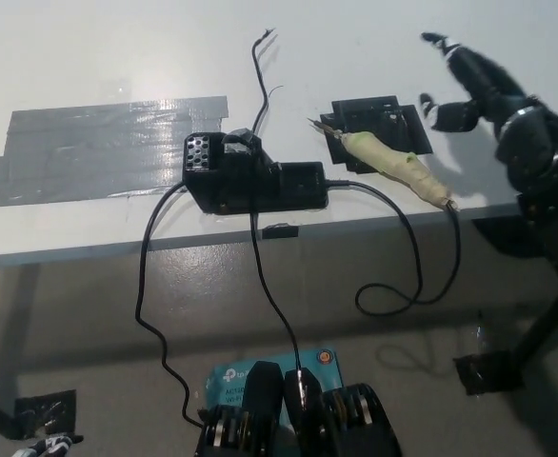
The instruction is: The robot uses its right hand to grab and lift the soldering gun kept on the middle of the table and puts it in its base
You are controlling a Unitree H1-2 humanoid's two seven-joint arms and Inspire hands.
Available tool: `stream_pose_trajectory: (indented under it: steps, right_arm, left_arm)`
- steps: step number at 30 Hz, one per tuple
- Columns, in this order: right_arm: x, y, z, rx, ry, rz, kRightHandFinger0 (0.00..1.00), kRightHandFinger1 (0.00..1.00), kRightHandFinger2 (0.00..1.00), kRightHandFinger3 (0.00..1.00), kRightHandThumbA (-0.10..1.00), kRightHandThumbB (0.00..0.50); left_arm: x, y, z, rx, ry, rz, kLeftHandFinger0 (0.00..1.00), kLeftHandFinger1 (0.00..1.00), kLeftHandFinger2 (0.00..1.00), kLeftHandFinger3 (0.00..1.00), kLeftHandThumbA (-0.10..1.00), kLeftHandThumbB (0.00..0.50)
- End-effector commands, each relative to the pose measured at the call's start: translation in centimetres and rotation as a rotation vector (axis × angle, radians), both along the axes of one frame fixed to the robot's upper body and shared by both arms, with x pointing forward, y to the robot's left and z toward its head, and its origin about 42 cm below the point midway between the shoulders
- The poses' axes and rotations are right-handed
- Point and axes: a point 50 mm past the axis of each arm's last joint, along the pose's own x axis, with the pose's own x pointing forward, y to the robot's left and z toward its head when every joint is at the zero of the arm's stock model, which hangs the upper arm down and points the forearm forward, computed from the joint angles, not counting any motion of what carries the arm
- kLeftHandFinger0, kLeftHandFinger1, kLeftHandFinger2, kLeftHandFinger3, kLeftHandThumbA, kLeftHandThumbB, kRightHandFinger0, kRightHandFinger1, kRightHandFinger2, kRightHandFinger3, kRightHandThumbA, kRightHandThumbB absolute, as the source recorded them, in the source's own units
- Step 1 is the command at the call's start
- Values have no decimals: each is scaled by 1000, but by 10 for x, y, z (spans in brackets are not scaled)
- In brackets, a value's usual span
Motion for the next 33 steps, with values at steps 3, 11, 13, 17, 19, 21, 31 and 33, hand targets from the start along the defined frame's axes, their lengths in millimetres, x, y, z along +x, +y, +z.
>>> stream_pose_trajectory:
  steps: [3,11,13,17,19,21,31,33]
  right_arm:
    - [-3,7,9,-17,20,-11,1000,1000,1000,1000,525,284]
    - [-7,-11,-21,-119,42,-30,1000,1000,1000,1000,827,321]
    - [-9,-16,-26,-141,59,-50,1000,1000,1000,1000,853,306]
    - [-10,-16,-34,-185,90,-54,1000,1000,1000,1000,860,274]
    - [-10,-13,-38,-188,82,-45,1000,1000,1000,1000,839,280]
    - [-11,-9,-39,-181,82,-39,1000,1000,1000,1000,821,275]
    - [-1,12,-27,-176,58,-22,1000,1000,1000,1000,786,255]
    - [1,13,-22,-187,51,-19,1000,1000,1000,1000,801,248]
  left_arm:
    - [7,9,13,27,-52,-40,0,55,317,625,634,500]
    - [9,5,15,31,-69,-85,0,78,358,606,745,500]
    - [10,3,15,32,-67,-87,0,70,339,588,766,500]
    - [12,1,15,45,-65,-127,0,78,371,625,832,500]
    - [15,-1,15,47,-64,-138,0,72,362,617,843,500]
    - [17,-4,15,42,-69,-144,0,61,342,593,843,500]
    - [14,-7,15,44,-82,-165,0,37,312,581,890,500]
    - [15,-8,14,39,-82,-160,0,49,315,588,909,500]
